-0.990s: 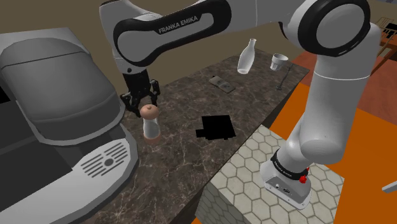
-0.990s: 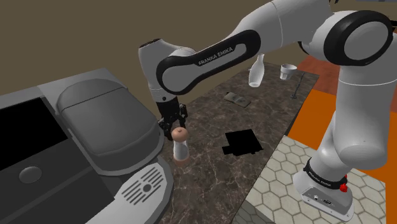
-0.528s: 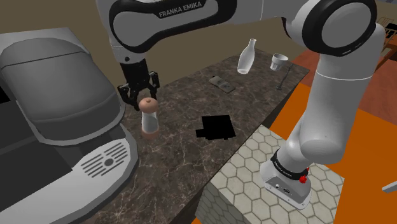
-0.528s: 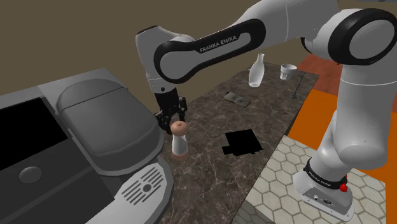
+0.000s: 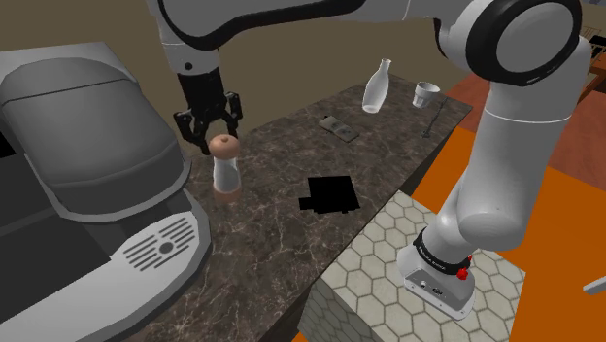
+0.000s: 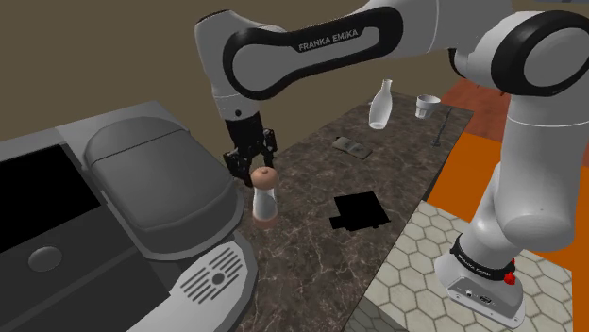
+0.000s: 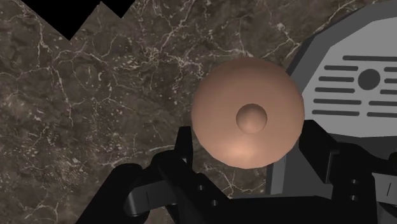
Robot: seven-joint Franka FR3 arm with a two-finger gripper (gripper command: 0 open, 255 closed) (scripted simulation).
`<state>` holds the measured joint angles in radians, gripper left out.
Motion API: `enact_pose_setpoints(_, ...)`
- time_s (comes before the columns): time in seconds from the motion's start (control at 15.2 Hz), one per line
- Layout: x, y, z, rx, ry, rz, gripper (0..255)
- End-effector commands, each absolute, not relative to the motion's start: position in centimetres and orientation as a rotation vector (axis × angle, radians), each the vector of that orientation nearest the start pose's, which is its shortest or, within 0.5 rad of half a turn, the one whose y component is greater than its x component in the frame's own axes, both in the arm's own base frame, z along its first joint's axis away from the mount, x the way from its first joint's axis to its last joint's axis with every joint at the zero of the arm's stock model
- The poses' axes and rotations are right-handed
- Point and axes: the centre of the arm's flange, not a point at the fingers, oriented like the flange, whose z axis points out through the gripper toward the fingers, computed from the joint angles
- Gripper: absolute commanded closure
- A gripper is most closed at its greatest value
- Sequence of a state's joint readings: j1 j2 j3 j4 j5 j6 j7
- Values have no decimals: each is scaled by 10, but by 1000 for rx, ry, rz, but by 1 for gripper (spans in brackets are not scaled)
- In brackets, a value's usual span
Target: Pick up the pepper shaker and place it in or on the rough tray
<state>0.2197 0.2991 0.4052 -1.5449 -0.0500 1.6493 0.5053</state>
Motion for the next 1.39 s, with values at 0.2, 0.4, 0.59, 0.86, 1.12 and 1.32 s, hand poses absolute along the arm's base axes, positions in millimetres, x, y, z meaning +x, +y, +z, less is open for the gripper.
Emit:
enact_pose_setpoints(0.2, 527, 340, 504, -3156, -192, 286, 255)
enact_pose_setpoints(0.4, 520, 329, 518, -3156, -192, 286, 255)
enact_pose_setpoints(0.59, 501, 296, 527, -3156, -192, 286, 255)
enact_pose_setpoints(0.86, 475, 252, 539, -3156, -192, 286, 255)
enact_pose_setpoints(1.12, 448, 207, 551, -3156, -192, 286, 255)
enact_pose_setpoints(1.32, 429, 174, 561, -3156, -192, 286, 255)
